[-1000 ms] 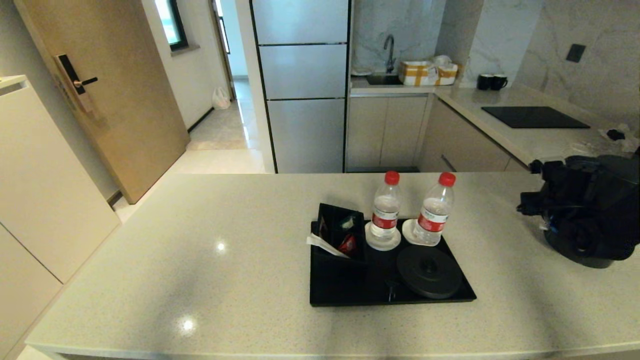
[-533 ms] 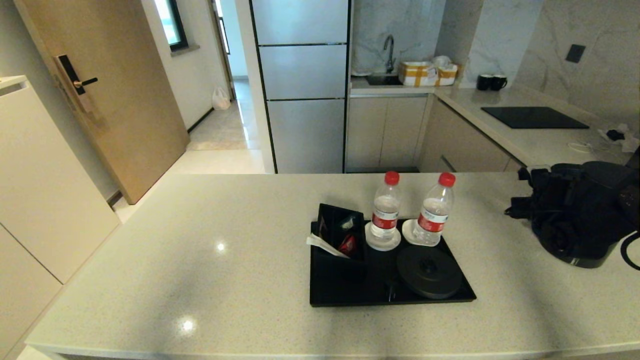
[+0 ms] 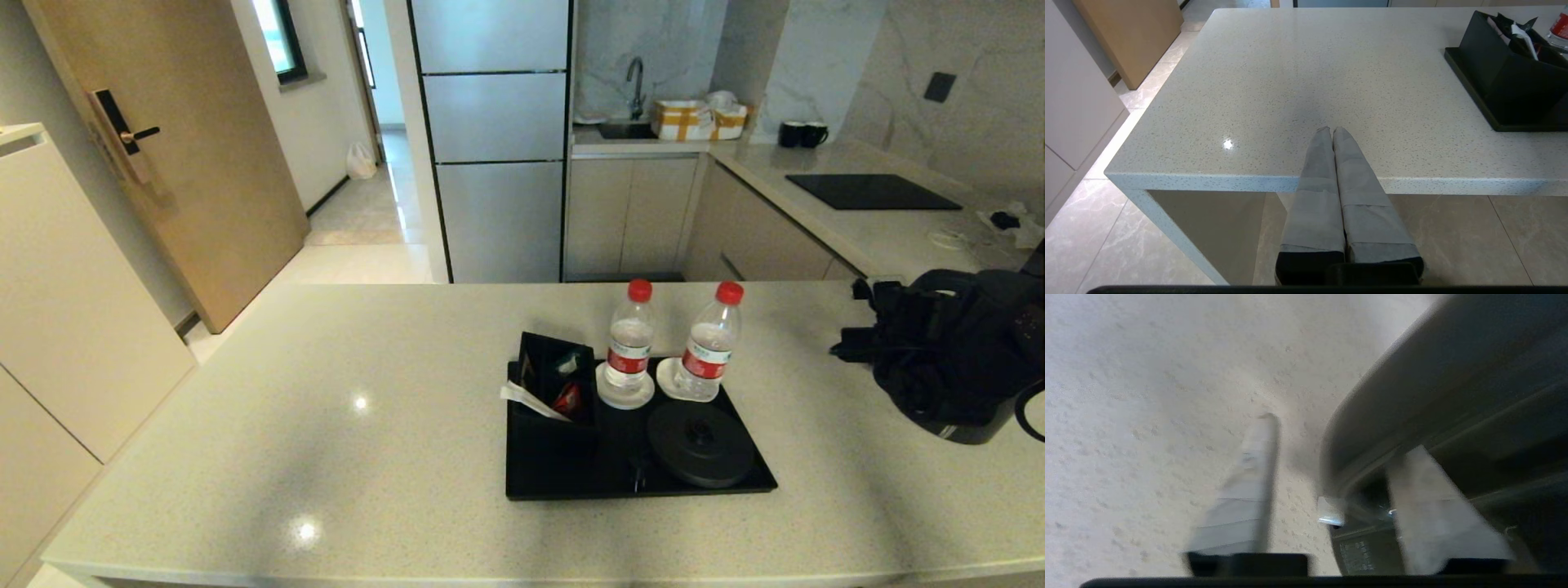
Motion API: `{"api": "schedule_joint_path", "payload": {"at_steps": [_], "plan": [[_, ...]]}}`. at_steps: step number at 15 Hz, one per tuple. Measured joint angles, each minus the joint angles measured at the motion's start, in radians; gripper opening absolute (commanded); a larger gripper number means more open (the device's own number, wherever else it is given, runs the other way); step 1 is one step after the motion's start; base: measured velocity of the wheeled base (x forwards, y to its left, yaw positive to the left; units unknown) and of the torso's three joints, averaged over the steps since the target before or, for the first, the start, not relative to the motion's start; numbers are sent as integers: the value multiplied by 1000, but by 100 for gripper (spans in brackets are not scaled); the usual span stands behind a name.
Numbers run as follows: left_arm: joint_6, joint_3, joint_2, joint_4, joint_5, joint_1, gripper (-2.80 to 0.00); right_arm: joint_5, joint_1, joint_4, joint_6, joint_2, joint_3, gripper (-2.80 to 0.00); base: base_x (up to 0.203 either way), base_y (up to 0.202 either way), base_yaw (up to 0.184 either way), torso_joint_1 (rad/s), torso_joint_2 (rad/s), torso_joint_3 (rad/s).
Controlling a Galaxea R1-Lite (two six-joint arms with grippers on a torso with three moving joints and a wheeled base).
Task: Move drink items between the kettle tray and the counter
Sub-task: Place it on the right
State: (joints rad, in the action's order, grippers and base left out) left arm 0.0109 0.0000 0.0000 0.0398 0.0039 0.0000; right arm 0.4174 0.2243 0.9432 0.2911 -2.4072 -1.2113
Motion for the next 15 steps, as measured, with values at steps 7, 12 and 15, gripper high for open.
{"api": "schedule_joint_path", "payload": {"at_steps": [7, 12, 15], "plan": [[0, 0, 0, 0, 1, 0, -280, -2, 9, 7, -22, 37, 23, 0, 0, 0, 0, 0, 0, 0], [0, 0, 0, 0, 0, 0, -280, -11, 8, 9, -59, 111, 125, 0, 0, 0, 0, 0, 0, 0], [0, 0, 0, 0, 0, 0, -280, -16, 8, 11, -84, 174, 213, 0, 0, 0, 0, 0, 0, 0]]}}
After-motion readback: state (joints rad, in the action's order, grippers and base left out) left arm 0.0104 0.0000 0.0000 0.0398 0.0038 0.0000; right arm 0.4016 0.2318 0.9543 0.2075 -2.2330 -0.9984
